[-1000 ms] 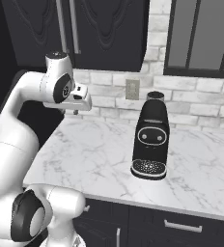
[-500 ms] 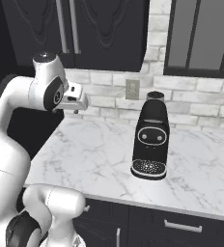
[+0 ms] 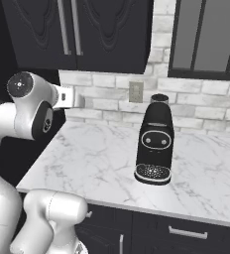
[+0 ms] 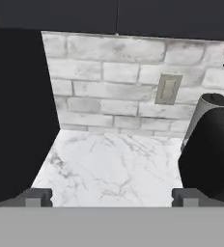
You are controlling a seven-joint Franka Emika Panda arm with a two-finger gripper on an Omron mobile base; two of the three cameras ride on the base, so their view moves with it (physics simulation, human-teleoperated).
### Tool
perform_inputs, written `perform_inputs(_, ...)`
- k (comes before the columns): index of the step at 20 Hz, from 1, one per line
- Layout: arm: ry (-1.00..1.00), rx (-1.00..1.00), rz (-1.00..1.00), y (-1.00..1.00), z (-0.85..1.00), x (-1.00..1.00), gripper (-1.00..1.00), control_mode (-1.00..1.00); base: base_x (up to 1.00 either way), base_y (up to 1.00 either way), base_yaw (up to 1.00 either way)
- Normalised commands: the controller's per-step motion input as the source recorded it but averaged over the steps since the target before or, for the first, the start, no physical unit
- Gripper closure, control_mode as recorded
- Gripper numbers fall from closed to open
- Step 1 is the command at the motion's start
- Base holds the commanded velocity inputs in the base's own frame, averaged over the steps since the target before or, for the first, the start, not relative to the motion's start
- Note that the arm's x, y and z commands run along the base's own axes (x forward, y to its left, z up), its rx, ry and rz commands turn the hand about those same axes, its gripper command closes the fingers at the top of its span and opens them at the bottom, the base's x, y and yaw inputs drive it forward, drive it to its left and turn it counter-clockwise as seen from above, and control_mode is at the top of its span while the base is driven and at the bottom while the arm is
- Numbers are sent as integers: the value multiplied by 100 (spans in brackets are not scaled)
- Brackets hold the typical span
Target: Move the mayonnaise and condiment bottle from the cabinet to the dining counter.
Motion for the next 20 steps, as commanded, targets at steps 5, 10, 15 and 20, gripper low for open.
perform_inputs(5,-38,0,0,-3,50,0,-100,-100,0,0,0)
perform_inputs(10,-35,0,0,-7,52,0,-100,-100,0,0,0)
perform_inputs(15,-31,0,0,-11,51,2,-100,-100,0,0,0)
perform_inputs(20,-21,2,0,-13,44,21,-100,-100,0,0,0)
